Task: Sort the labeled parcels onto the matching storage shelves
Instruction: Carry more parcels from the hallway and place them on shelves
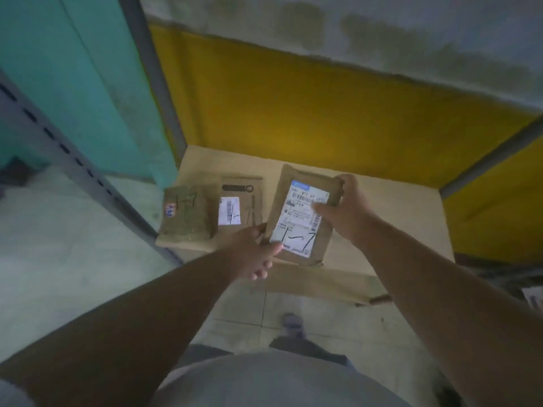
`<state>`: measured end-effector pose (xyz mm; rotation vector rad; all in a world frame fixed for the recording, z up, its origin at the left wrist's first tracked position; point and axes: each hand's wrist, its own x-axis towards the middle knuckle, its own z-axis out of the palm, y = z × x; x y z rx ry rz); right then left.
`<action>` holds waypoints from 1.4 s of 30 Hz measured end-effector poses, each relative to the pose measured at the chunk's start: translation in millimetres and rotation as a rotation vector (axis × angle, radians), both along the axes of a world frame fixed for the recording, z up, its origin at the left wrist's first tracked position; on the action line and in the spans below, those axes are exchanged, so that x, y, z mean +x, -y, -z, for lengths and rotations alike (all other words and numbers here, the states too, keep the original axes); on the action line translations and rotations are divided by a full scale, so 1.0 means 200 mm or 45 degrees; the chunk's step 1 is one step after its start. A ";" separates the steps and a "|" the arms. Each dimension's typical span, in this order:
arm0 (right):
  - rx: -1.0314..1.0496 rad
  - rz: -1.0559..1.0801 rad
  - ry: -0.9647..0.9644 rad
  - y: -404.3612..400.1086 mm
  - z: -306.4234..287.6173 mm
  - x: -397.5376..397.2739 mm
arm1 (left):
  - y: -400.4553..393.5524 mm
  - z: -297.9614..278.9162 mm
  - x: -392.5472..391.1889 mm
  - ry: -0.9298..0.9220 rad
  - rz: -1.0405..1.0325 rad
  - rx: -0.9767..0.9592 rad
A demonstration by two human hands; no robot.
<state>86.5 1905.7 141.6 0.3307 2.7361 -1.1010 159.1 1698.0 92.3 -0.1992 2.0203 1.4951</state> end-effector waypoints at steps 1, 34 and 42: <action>0.060 -0.066 0.008 -0.03 0.03 -0.05 | -0.05 0.03 -0.01 -0.010 -0.057 -0.031; 0.322 -1.123 -0.149 0.48 -0.12 0.32 | 0.13 -0.02 0.57 -0.323 -0.593 -0.835; 0.104 -1.536 -0.256 1.62 -0.22 0.95 | 1.14 -0.05 1.29 -0.328 -0.825 -1.016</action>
